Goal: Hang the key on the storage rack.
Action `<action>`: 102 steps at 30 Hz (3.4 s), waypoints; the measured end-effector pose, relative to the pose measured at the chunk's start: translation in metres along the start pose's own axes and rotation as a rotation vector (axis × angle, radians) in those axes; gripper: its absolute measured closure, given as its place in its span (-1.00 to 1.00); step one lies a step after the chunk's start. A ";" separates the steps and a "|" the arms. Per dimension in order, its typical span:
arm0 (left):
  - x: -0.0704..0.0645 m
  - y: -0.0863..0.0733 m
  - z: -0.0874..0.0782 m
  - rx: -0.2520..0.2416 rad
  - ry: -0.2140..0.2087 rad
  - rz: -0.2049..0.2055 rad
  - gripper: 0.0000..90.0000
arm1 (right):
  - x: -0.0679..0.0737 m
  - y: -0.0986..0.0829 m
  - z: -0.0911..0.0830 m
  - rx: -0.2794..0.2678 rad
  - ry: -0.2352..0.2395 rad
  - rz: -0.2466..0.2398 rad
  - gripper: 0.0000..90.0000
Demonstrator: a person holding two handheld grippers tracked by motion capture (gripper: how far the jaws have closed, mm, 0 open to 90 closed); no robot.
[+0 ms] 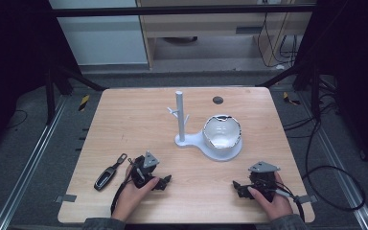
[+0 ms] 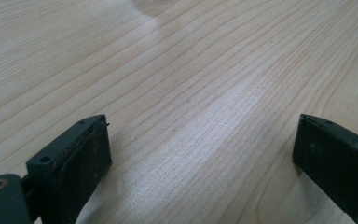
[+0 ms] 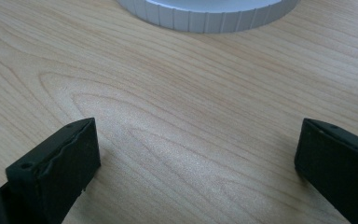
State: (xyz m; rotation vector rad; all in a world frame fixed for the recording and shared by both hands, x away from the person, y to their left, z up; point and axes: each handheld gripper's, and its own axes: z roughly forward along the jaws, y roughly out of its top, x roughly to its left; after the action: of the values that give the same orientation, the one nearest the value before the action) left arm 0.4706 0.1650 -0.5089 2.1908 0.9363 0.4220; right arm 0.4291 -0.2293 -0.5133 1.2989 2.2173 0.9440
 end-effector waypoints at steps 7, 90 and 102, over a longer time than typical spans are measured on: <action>-0.002 -0.001 -0.001 0.000 0.002 -0.007 -0.94 | 0.000 0.000 0.000 0.001 0.004 -0.004 -0.99; 0.118 0.027 -0.052 0.663 0.115 -0.103 0.25 | 0.000 -0.002 -0.002 -0.001 0.009 -0.012 -0.99; 0.125 0.023 -0.053 0.669 0.102 -0.125 0.50 | 0.000 -0.002 -0.002 -0.002 0.009 -0.013 -0.98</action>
State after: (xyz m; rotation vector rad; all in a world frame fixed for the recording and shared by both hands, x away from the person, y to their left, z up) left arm 0.5398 0.2704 -0.4530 2.6946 1.4159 0.1690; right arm 0.4263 -0.2306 -0.5135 1.2806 2.2287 0.9491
